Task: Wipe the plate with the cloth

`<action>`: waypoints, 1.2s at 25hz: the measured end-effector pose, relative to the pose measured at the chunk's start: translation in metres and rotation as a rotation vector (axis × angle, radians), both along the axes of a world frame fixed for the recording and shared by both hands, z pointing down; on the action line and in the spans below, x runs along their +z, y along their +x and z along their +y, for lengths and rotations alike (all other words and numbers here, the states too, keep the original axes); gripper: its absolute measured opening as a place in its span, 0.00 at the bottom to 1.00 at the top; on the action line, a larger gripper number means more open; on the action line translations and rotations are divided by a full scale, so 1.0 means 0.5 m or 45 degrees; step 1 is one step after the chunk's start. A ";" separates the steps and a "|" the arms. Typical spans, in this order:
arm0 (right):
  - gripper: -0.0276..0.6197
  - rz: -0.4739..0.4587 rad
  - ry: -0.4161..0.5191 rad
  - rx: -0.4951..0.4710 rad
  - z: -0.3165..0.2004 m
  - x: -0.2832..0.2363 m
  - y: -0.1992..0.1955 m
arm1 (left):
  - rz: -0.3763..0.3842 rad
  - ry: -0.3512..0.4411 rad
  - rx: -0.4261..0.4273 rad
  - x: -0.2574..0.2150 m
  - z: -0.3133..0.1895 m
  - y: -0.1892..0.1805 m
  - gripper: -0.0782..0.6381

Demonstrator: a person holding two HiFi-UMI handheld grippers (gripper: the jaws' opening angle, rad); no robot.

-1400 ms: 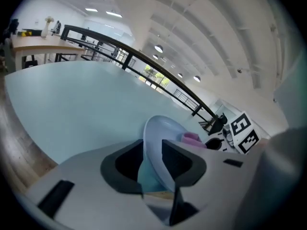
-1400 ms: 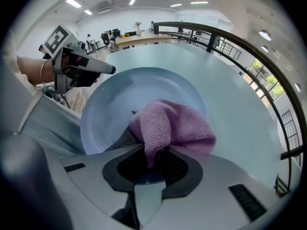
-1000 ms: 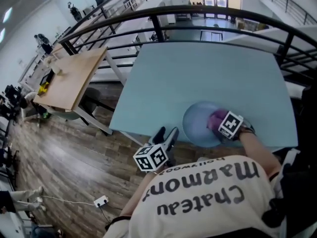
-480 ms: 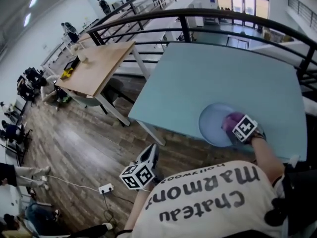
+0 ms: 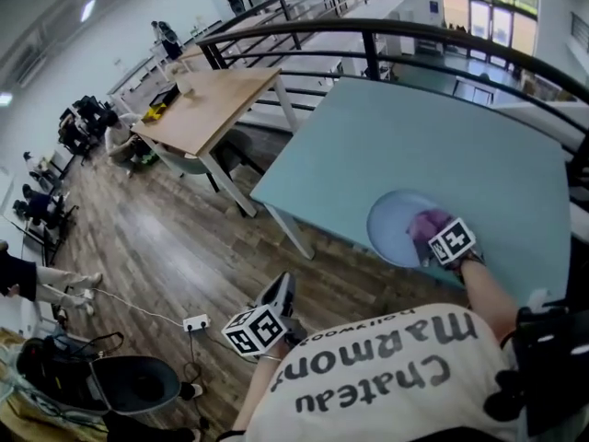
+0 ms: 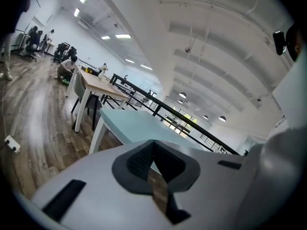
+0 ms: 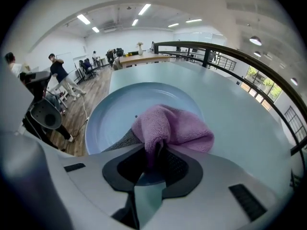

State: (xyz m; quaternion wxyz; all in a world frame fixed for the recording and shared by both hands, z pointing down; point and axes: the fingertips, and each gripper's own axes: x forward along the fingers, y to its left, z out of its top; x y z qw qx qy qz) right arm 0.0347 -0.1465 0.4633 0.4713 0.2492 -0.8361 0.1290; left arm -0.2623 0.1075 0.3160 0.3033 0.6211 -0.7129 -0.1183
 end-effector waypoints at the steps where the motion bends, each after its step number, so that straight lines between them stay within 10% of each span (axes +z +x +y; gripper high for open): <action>1: 0.20 -0.061 -0.007 0.021 -0.002 -0.004 -0.003 | -0.004 0.003 -0.020 -0.002 0.013 0.008 0.11; 15: 0.19 -0.781 -0.109 0.171 -0.021 -0.142 0.040 | -0.054 0.046 -0.360 -0.021 0.133 0.105 0.11; 30: 0.18 -0.984 -0.033 0.189 0.041 -0.253 0.197 | -0.044 0.048 -0.289 -0.025 0.153 0.281 0.11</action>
